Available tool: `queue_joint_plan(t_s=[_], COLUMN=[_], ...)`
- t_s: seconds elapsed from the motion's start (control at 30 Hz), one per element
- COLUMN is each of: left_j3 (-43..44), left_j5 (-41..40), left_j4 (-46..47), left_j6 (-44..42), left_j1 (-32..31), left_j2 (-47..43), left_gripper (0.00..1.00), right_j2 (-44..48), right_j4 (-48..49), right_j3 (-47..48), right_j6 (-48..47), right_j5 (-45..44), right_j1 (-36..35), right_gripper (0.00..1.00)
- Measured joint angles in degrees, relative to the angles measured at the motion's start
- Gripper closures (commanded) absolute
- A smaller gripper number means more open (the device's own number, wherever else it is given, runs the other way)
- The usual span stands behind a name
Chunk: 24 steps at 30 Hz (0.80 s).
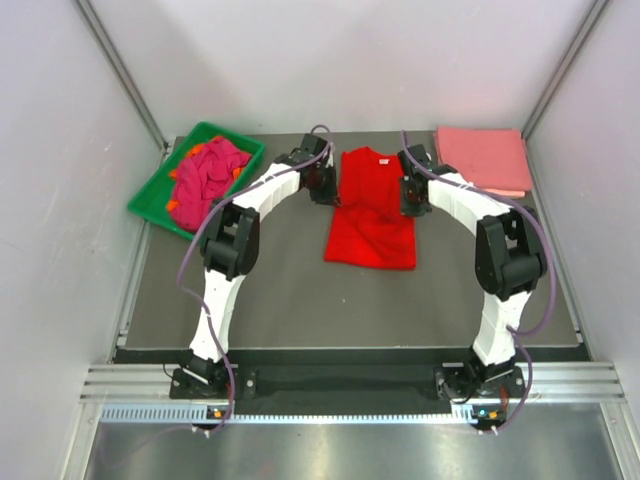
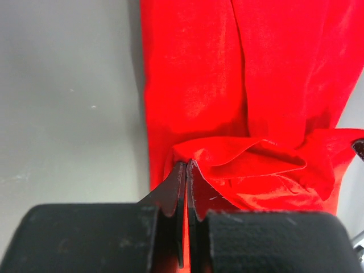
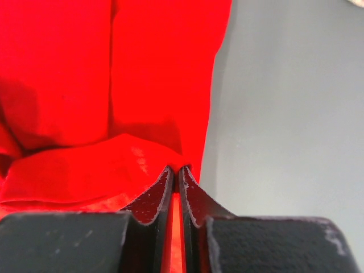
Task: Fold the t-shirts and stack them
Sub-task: Fold the tshirt
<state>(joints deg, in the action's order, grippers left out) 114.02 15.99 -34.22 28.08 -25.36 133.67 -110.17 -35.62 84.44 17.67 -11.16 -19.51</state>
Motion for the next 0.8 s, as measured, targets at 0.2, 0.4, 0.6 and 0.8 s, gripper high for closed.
queue_joint_plan(t_s=[0.2,0.4,0.6,0.8], left_j3=[0.7,3.3,-1.1,-7.5], left_j5=[-0.2,-4.2,-5.6,1.6], left_j4=[-0.1,-1.7,-2.1,1.3], left_j6=[-0.9,-3.2,-5.4,-5.8], left_j1=[0.5,0.8,0.8,-0.2], left_j2=[0.0,-0.1,-4.2,-7.7], left_gripper=[0.82,0.77,0.81,0.83], right_j2=[-2.1,-3.1,2.0,6.8], right_j4=[-0.1,-0.9,-0.5,1.0], right_j3=[3.1,7.5,2.9,-4.7], right_j6=[0.2,0.5,2.3,3.8], right_j5=[0.5,0.5,3.8,8.2], right_j1=[1.2,2.1,1.6,-0.4], right_gripper=[0.78,0.74,0.91,0.93])
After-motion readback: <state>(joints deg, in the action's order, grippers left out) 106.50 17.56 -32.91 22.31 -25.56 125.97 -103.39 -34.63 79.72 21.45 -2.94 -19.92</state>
